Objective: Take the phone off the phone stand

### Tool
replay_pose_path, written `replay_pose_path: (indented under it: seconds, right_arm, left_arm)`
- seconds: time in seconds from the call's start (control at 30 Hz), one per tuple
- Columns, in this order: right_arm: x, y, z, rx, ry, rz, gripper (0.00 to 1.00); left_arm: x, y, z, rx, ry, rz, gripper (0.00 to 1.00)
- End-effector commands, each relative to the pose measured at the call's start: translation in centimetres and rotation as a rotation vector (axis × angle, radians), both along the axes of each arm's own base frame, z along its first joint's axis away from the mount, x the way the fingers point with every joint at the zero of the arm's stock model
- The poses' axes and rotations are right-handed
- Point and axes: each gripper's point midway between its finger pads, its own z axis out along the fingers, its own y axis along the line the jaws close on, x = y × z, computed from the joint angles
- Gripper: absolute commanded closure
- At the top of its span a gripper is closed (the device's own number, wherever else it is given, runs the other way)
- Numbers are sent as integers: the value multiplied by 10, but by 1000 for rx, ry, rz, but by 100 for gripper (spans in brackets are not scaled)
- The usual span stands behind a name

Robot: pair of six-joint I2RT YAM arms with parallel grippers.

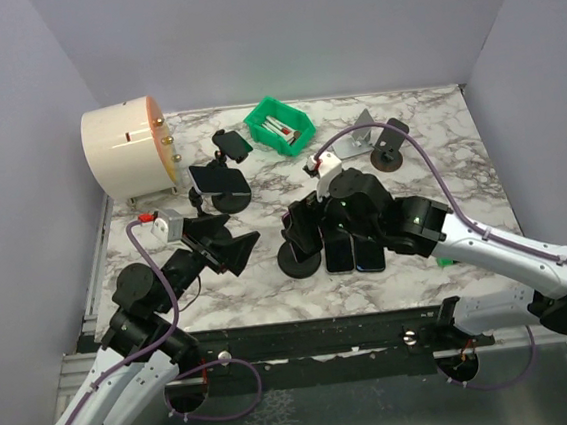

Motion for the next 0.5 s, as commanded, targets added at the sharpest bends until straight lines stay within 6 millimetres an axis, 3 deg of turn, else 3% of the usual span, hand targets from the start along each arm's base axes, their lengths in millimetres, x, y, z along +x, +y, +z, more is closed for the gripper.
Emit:
replay_pose_path:
  seconds: [0.0, 0.47]
  right_arm:
    - [5, 8, 10, 17, -18, -14, 0]
    - [20, 13, 6, -7, -43, -86, 6]
  left_arm:
    - [1, 3, -3, 16, -2, 15, 1]
    - [2, 2, -6, 31, 5, 16, 1]
